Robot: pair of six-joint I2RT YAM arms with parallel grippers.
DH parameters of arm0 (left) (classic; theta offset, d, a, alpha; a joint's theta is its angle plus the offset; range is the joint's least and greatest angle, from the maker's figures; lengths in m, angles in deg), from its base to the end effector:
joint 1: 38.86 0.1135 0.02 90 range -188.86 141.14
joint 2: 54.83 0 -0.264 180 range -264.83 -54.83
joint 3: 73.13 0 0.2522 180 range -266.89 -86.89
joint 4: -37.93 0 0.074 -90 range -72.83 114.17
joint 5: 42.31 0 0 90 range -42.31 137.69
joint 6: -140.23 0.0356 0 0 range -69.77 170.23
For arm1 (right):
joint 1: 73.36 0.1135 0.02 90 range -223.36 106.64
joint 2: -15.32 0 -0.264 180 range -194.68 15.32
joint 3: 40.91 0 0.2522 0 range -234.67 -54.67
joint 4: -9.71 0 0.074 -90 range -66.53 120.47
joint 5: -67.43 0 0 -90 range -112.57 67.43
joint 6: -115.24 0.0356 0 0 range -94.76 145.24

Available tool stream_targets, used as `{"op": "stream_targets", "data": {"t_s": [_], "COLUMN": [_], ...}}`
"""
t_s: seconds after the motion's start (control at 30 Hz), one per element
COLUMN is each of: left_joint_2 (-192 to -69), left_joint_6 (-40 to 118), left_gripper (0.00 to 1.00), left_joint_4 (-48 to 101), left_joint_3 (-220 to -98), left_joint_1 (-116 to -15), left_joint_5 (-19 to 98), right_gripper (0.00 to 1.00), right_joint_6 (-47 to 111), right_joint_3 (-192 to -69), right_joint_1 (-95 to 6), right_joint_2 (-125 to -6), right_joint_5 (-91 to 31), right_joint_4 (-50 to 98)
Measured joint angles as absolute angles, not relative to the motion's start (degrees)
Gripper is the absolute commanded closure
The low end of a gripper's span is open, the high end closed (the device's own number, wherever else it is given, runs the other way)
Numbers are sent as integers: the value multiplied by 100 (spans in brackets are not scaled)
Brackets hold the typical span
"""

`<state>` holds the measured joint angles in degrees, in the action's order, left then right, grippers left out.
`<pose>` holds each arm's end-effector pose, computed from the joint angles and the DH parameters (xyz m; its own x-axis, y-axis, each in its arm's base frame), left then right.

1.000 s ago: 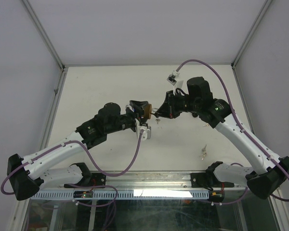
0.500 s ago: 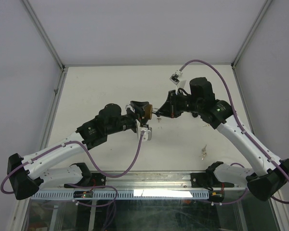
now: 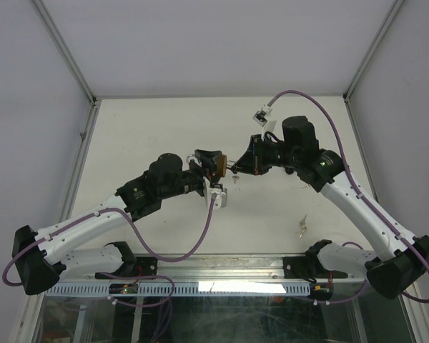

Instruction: Unlock with the key

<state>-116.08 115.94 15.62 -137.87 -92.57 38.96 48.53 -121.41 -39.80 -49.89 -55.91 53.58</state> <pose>0.1425 -0.2032 0.3251 0.7251 0.5346 -0.4340 0.5367 -0.0440 0.8426 0.1922 0.1510 0.3701 -0.7078 -0.0731 -0.7026 -0.6360 0.4989 0.5887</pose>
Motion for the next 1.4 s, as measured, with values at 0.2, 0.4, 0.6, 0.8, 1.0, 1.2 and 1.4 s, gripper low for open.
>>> {"op": "stream_targets", "data": {"t_s": [0.2,0.4,0.6,0.8,1.0,1.2,1.4], "left_joint_2": [-11611,-11617,-11622,-11624,-11624,-11681,-11742], "left_joint_6": [11594,11594,11590,11592,11592,11592,11587], "left_gripper": [100,100,100,100,100,100,100], "left_joint_4": [1564,1562,1566,1559,1572,1555,1551], "left_joint_3": [-13789,-13789,-13789,-13796,-13798,-13798,-13828], "left_joint_1": [-9273,-9292,-9314,-9325,-9332,-9364,-9364], "left_joint_5": [3948,3996,3979,3990,3968,3987,4016], "right_gripper": [100,100,100,100,100,100,100], "right_joint_6": [4884,4871,4836,4857,4783,4700,4626], "right_joint_3": [-12104,-12058,-12014,-11966,-11942,-11923,-11923], "right_joint_1": [-3991,-4024,-4035,-4052,-4087,-4144,-4161], "right_joint_2": [-4989,-4987,-4935,-4913,-4839,-4644,-4635], "right_joint_5": [-5646,-5751,-5749,-5819,-5843,-6035,-6044], "right_joint_4": [5286,5249,5240,5170,5183,5234,5360]}}
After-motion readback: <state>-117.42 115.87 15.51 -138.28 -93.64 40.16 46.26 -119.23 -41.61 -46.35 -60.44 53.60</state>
